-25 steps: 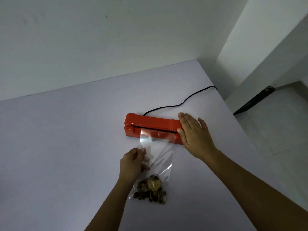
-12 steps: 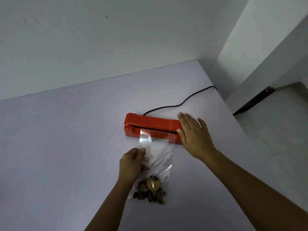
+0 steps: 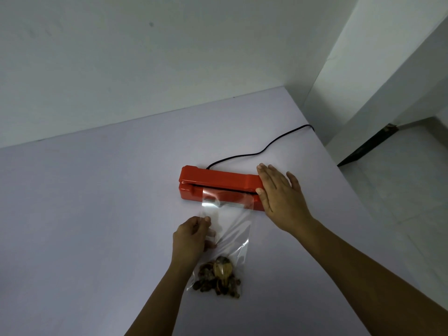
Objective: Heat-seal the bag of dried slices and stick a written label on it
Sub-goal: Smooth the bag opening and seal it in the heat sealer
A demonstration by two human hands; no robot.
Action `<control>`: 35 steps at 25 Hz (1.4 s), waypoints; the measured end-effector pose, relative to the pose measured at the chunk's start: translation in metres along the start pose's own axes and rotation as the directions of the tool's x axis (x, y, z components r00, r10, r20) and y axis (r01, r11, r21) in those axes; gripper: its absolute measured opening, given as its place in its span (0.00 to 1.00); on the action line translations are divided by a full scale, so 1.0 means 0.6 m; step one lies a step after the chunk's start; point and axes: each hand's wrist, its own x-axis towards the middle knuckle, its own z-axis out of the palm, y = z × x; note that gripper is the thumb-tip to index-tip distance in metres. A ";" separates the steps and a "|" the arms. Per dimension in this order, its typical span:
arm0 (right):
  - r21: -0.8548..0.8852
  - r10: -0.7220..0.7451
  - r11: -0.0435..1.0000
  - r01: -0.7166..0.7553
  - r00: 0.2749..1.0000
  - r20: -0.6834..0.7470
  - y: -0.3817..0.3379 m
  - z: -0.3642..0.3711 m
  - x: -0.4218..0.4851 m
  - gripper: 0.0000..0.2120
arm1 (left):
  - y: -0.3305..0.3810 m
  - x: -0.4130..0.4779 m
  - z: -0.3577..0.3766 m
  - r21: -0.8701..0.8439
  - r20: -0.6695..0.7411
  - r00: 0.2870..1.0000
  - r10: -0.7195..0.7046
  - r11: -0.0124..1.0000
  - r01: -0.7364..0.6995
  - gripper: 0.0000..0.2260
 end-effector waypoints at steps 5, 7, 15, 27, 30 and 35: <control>0.013 -0.001 1.000 0.001 1.000 0.003 -0.001 0.000 0.000 0.35 | -0.002 0.001 0.000 -0.014 -0.005 1.000 -0.007 1.000 0.007 0.10; 0.019 -0.005 1.000 0.004 1.000 0.003 -0.002 0.000 0.001 0.36 | -0.003 0.001 0.000 -0.026 -0.008 1.000 -0.015 1.000 0.015 0.10; 0.034 -0.003 0.999 0.003 1.000 0.010 -0.001 0.000 0.000 0.36 | -0.005 -0.001 -0.001 -0.052 -0.003 1.000 -0.026 0.998 0.025 0.10; 0.001 -0.081 0.997 0.081 0.995 0.060 0.007 -0.011 0.003 0.38 | -0.010 0.005 0.003 -0.044 -0.020 1.000 -0.003 0.999 0.002 0.11; 0.001 -0.102 0.995 0.102 0.991 0.089 0.011 -0.027 0.005 0.34 | -0.012 0.006 0.003 -0.058 -0.026 1.000 0.002 0.998 -0.003 0.11; 0.014 -0.155 0.987 0.158 0.981 -0.121 -0.011 -0.094 0.009 0.30 | -0.012 0.005 0.002 -0.040 -0.031 0.999 0.024 0.999 -0.025 0.11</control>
